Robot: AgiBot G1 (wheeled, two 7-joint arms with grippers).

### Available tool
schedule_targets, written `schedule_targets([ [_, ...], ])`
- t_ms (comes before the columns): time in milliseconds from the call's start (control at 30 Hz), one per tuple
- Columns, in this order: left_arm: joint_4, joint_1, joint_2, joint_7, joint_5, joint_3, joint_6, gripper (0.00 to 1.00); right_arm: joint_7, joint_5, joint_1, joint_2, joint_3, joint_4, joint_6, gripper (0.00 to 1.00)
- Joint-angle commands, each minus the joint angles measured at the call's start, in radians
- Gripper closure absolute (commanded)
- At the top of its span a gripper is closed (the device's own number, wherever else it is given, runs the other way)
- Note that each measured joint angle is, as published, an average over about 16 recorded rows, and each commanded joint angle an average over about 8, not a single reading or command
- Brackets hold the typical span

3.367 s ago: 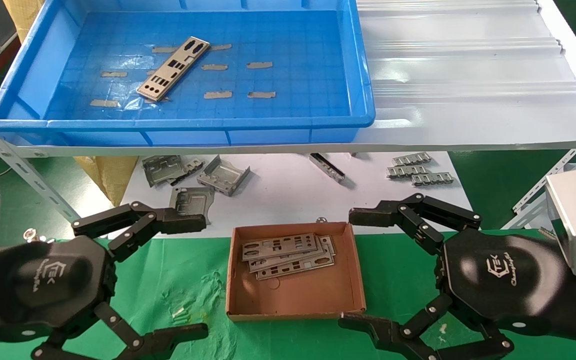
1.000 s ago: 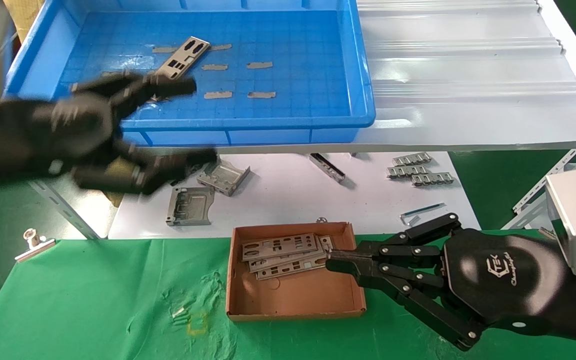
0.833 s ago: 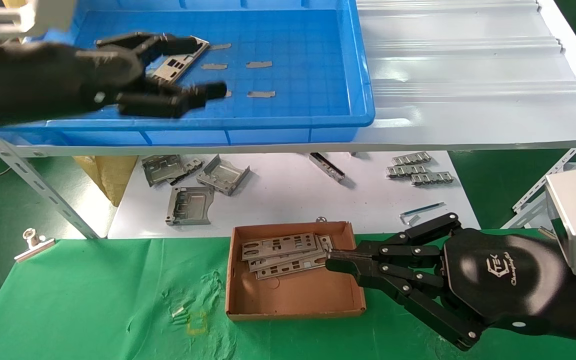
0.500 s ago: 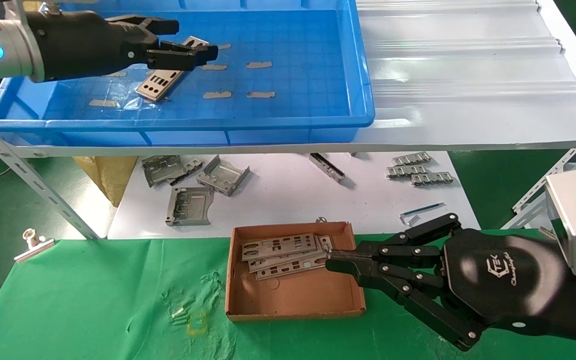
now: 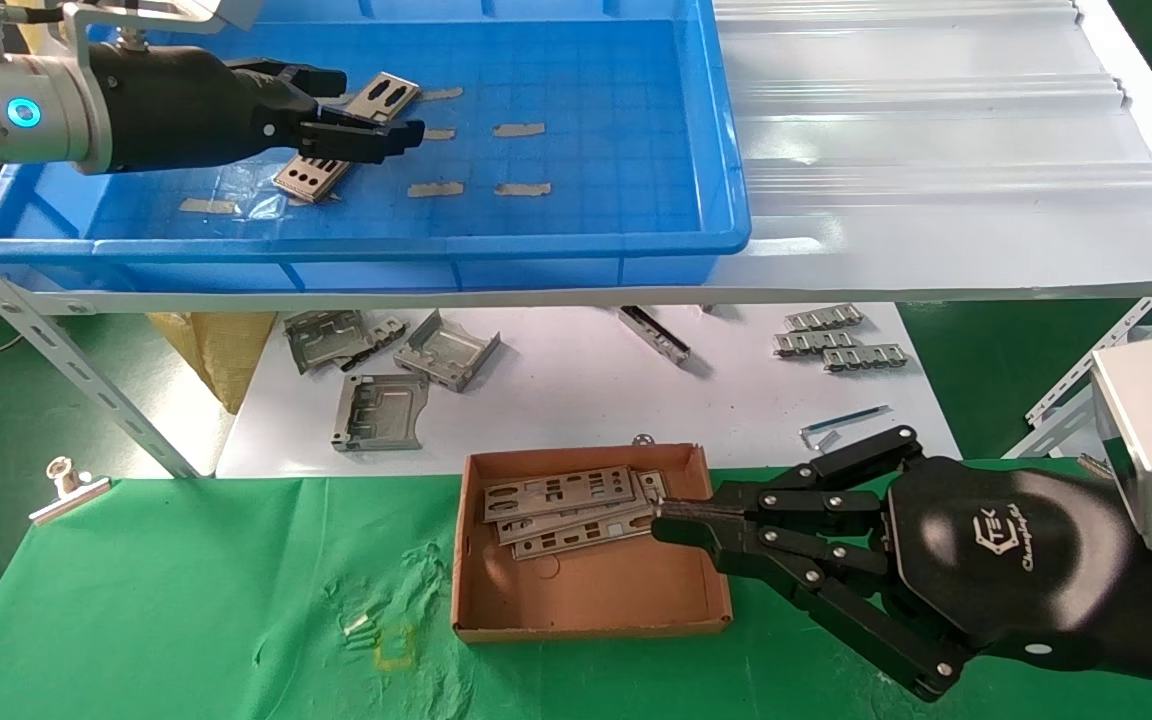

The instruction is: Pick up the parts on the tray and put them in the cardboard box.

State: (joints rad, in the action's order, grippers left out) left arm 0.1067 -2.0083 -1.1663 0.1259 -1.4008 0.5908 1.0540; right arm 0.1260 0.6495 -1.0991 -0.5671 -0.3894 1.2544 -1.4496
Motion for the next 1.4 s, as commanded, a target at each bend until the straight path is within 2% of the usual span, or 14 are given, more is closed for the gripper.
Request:
schedule_targets([
  [33,-0.015,-0.006,-0.007,-0.009,-0.003,0.002,-0.004,0.97,0.0,0.0,0.0,0.0,0.0,0.0,0.0,1.0],
  [67,-0.02,-0.008,-0.01,-0.013,-0.006,0.004,-0.009,1.0,0.0,0.0,0.0,0.0,0.0,0.0,0.0,1.0],
  [300,-0.054,-0.02,-0.031,-0.029,-0.023,0.014,-0.047,1.0,0.0,0.0,0.0,0.0,0.0,0.0,0.0,1.0],
  [367,-0.064,-0.021,-0.037,-0.028,-0.025,0.016,-0.06,1.0,0.0,0.0,0.0,0.0,0.0,0.0,0.0,0.94],
  [400,-0.068,-0.021,-0.039,-0.027,-0.026,0.016,-0.067,1.0,0.0,0.0,0.0,0.0,0.0,0.0,0.0,0.88],
  [600,-0.088,-0.018,-0.051,-0.023,-0.02,0.012,-0.099,1.0,0.0,0.0,0.0,0.0,0.0,0.0,0.0,0.15],
  [667,-0.091,-0.016,-0.052,-0.024,-0.015,0.008,-0.106,1.0,0.0,0.0,0.0,0.0,0.0,0.0,0.0,0.0],
  [1400,-0.084,-0.024,-0.047,-0.064,0.018,-0.015,-0.124,1.0,0.0,0.0,0.0,0.0,0.0,0.0,0.0,0.0],
])
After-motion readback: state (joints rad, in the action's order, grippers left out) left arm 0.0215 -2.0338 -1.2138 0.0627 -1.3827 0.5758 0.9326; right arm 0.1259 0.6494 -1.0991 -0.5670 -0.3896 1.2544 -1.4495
